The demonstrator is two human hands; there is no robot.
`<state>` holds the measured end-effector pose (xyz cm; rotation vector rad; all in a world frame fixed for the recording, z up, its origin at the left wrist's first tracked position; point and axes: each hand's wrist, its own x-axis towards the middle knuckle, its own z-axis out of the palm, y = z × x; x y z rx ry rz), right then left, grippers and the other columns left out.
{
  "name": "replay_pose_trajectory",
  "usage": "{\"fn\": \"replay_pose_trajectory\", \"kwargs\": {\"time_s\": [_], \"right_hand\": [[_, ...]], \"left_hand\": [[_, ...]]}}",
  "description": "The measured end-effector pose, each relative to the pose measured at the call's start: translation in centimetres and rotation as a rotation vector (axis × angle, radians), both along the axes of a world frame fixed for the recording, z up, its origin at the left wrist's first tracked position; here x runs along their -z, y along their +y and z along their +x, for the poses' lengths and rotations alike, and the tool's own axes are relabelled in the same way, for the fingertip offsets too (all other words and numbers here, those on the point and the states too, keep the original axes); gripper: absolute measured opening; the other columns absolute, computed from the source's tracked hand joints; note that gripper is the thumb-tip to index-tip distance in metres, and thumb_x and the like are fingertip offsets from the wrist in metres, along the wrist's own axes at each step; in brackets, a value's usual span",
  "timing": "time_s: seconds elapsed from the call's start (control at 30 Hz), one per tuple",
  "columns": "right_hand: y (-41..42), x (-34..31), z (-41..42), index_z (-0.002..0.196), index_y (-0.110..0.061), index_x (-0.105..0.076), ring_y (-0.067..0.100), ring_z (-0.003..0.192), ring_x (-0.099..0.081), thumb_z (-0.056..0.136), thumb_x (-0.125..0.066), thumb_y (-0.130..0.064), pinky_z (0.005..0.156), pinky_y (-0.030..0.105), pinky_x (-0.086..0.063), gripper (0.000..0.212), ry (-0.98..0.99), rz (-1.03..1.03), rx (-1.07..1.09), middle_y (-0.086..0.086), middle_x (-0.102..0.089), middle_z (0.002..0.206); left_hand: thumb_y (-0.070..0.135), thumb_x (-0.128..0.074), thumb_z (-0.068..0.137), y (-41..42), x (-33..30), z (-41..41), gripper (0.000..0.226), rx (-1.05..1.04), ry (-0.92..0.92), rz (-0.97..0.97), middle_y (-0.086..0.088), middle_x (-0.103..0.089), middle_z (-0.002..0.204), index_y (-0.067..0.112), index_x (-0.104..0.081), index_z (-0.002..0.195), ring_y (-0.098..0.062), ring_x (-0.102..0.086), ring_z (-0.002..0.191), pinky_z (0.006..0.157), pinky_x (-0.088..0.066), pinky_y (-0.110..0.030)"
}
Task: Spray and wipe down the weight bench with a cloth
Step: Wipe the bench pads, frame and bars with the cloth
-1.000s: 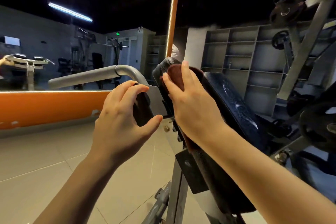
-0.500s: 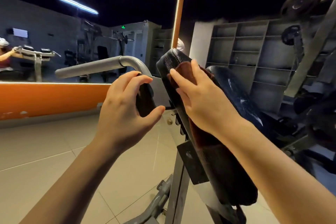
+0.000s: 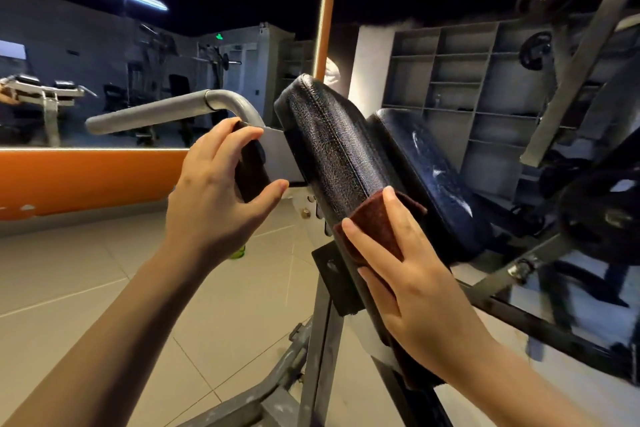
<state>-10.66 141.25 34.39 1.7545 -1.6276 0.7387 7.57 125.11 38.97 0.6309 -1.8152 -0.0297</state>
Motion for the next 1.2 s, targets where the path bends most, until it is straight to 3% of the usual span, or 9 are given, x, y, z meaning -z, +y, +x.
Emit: {"fn": "replay_pose_trajectory", "kwargs": {"time_s": [0.13,0.23,0.4,0.5,0.7,0.9,0.97,1.1,1.2], "right_hand": [[2.5,1.9,-1.1,0.146,-0.031,-0.038,0.027,0.147,-0.023,0.105,-0.030,-0.034,0.109,0.049,-0.039,0.042,-0.062,-0.010,-0.196,0.009,-0.018,0.161],[3.7,0.9,-1.2,0.148,-0.033,-0.034,0.014,0.143,-0.032,0.105,-0.034,-0.032,0.111,0.027,-0.036,0.043,-0.251,-0.009,-0.411,-0.004,-0.026,0.159],[5.4,-2.6,-0.2,0.137,-0.032,-0.039,0.003,0.110,-0.060,0.101,-0.040,-0.041,0.090,0.016,-0.047,0.037,-0.455,0.011,-0.612,-0.026,-0.057,0.124],[6.4,-4.0,0.6,0.117,-0.043,-0.040,0.010,0.084,-0.068,0.092,-0.057,-0.038,0.066,0.023,-0.055,0.031,-0.723,0.091,-0.663,-0.017,-0.066,0.098],[8.1,-4.7,-0.2,0.097,-0.030,-0.065,0.011,0.090,-0.068,0.086,-0.066,-0.011,0.074,0.036,-0.060,0.022,-0.712,0.081,-0.373,-0.011,-0.069,0.090],[10.7,-4.4,-1.9,0.090,-0.033,-0.070,0.005,0.079,-0.067,0.091,-0.063,-0.018,0.069,0.029,-0.059,0.017,-0.676,0.289,-0.144,-0.011,-0.068,0.084],[10.6,-4.0,-2.9,0.090,-0.036,-0.071,0.004,0.082,-0.058,0.089,-0.066,-0.024,0.068,0.017,-0.047,0.013,-0.516,0.168,0.031,-0.013,-0.057,0.085],[7.0,-3.4,-2.8,0.108,-0.026,-0.070,0.018,0.081,-0.061,0.096,-0.055,-0.018,0.069,0.035,-0.053,0.020,-0.445,-0.226,0.217,-0.004,-0.063,0.089],[4.2,-1.5,-0.3,0.147,-0.033,-0.035,0.012,0.120,-0.048,0.101,-0.035,-0.044,0.105,0.038,-0.044,0.048,-0.688,-0.056,0.121,-0.006,-0.052,0.135]], "left_hand": [[0.053,-0.054,0.080,2.1,1.0,-1.2,0.073,-0.060,-0.105,-0.323,-0.017,-0.031,0.153,0.020,-0.038,0.142,-0.033,-0.027,0.141,0.111,-0.027,-0.049],[0.053,-0.058,0.080,5.1,1.7,-2.7,0.076,0.174,-0.259,-0.560,-0.007,-0.026,0.155,0.029,-0.029,0.145,-0.023,-0.023,0.144,0.116,-0.023,-0.042],[0.028,-0.067,0.084,9.2,-1.8,-3.4,0.035,0.697,-0.108,-0.337,-0.001,-0.061,0.128,0.021,-0.061,0.118,-0.015,-0.050,0.129,0.108,-0.042,-0.035],[0.027,-0.066,0.083,10.9,-4.0,-3.1,0.018,0.821,-0.056,-0.069,0.004,-0.071,0.103,0.023,-0.066,0.101,-0.010,-0.066,0.103,0.092,-0.052,-0.026],[0.037,-0.070,0.081,12.7,-4.4,-3.6,0.018,0.515,-0.144,-0.056,0.013,-0.068,0.085,0.026,-0.070,0.094,-0.005,-0.065,0.079,0.069,-0.054,-0.022],[0.049,-0.062,0.074,13.1,-3.1,-3.1,0.026,0.442,-0.114,-0.006,0.012,-0.066,0.073,0.029,-0.071,0.086,-0.008,-0.063,0.070,0.060,-0.050,-0.019],[0.051,-0.063,0.074,13.5,-2.4,-3.5,0.026,0.427,-0.116,-0.002,0.014,-0.064,0.069,0.028,-0.071,0.084,-0.007,-0.061,0.065,0.057,-0.049,-0.019],[0.042,-0.064,0.083,12.9,-1.8,-6.0,0.021,0.130,-0.107,-0.280,0.012,-0.064,0.068,0.021,-0.069,0.082,-0.006,-0.058,0.058,0.052,-0.046,-0.022],[0.042,-0.056,0.085,10.7,-0.5,-6.4,0.030,-0.001,-0.099,-0.324,-0.002,-0.068,0.085,0.014,-0.069,0.084,-0.020,-0.061,0.079,0.070,-0.047,-0.029]]}}
